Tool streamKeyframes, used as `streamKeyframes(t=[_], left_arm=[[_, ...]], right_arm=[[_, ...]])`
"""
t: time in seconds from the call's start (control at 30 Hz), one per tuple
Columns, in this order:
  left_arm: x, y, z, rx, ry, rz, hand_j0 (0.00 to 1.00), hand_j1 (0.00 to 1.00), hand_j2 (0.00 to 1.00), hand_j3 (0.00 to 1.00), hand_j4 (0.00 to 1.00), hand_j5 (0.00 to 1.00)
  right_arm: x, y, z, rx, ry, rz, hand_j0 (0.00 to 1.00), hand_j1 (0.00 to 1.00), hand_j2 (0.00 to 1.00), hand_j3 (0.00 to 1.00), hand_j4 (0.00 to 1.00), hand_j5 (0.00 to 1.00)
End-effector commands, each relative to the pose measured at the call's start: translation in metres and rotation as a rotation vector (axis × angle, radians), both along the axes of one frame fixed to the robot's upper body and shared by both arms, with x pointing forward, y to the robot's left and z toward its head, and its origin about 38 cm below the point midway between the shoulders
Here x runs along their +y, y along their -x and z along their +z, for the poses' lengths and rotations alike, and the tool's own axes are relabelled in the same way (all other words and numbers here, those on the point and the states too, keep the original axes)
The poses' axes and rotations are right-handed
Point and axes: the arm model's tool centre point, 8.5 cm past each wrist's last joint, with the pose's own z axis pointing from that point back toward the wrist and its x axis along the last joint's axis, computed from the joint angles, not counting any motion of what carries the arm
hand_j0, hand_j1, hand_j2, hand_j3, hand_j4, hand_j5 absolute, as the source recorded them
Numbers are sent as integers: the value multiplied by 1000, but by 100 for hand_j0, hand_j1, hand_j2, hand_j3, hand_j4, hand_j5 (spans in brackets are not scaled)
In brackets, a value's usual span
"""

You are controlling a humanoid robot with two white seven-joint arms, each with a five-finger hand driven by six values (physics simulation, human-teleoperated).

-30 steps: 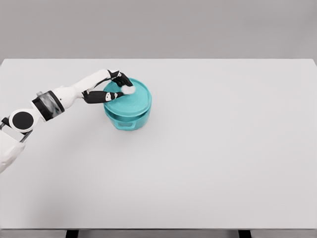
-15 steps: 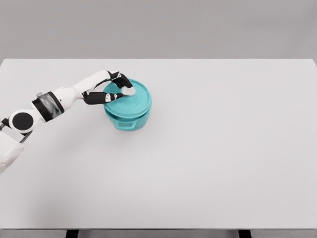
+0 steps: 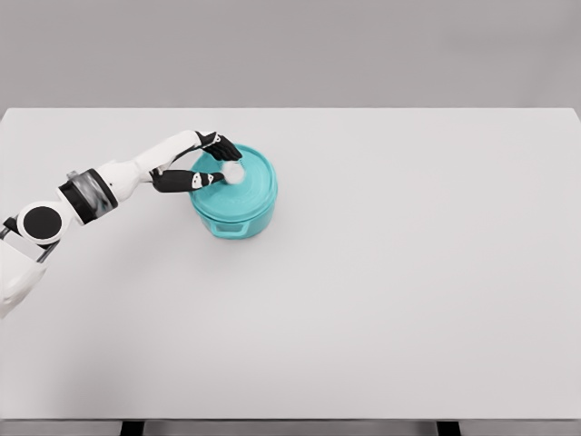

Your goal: Cover the pot with left arm

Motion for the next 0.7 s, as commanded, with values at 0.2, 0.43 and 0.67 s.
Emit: streamKeyframes(t=[0.2,0.43,0.67], left_arm=[[0,0,0,2,6,1,65,65,65,65,65,65],[0,0,0,2,6,2,74,74,74,74,74,74],[5,1,5,-3,5,2,86,86,86,86,86,86]], right_arm=[[0,-1,0,-2,0,1,100,100,100,100,100,100],[0,-1,0,-2,0,1,100,100,100,100,100,100],[0,0,0,0,0,1,100,100,100,100,100,100]])
